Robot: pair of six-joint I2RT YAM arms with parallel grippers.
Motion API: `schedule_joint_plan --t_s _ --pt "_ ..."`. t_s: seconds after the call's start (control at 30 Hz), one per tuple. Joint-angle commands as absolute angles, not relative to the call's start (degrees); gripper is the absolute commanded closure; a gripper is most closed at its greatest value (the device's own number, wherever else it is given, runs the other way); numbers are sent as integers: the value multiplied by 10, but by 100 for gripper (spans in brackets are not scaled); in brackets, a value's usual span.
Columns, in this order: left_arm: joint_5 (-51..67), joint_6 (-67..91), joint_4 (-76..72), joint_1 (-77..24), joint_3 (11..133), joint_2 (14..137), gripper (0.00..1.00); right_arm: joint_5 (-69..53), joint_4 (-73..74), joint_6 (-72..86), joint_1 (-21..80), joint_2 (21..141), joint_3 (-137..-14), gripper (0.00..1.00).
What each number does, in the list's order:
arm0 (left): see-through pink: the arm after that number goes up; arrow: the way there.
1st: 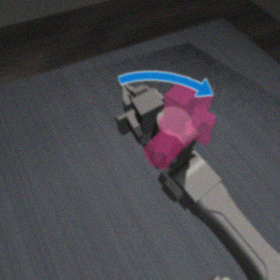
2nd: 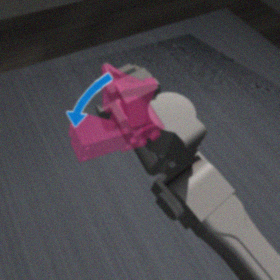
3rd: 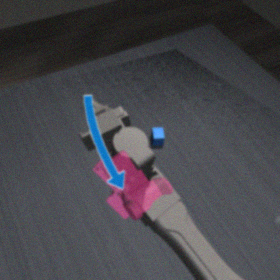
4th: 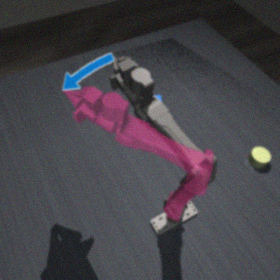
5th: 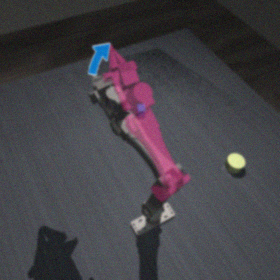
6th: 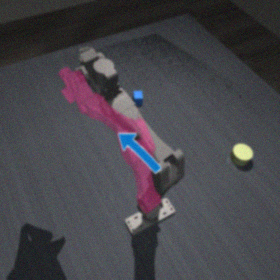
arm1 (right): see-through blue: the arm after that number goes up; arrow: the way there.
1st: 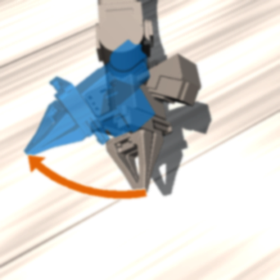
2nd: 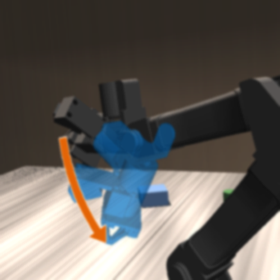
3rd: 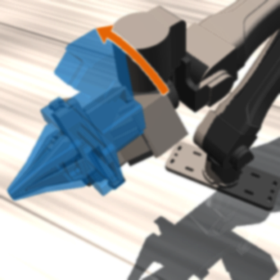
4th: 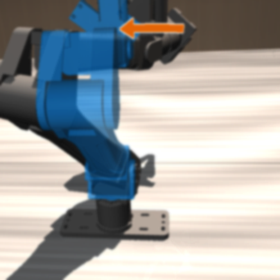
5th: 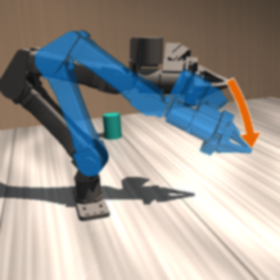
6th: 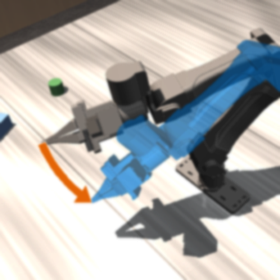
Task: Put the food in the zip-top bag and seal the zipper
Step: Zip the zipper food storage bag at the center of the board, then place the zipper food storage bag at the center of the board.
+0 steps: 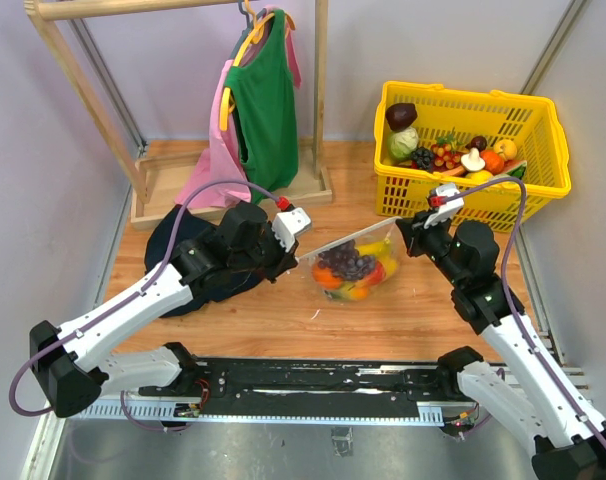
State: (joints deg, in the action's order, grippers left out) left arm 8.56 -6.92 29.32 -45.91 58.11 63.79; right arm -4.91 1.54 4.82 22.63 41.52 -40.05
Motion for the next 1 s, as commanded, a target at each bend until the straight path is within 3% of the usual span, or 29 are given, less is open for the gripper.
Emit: schedule_joint_plan --t_s 0.0,0.5,0.73,0.97 --pt "31 -63 333 -461 574 622 100 -6 -28 77 187 402 -396 99" --pt "-145 -90 331 -445 692 656 100 -109 -74 112 116 488 -450 99" --pt "-56 -79 312 -445 665 665 99 -189 -64 119 116 493 -452 99" --pt "98 -67 299 -446 606 607 96 -187 -5 100 117 432 -438 71"
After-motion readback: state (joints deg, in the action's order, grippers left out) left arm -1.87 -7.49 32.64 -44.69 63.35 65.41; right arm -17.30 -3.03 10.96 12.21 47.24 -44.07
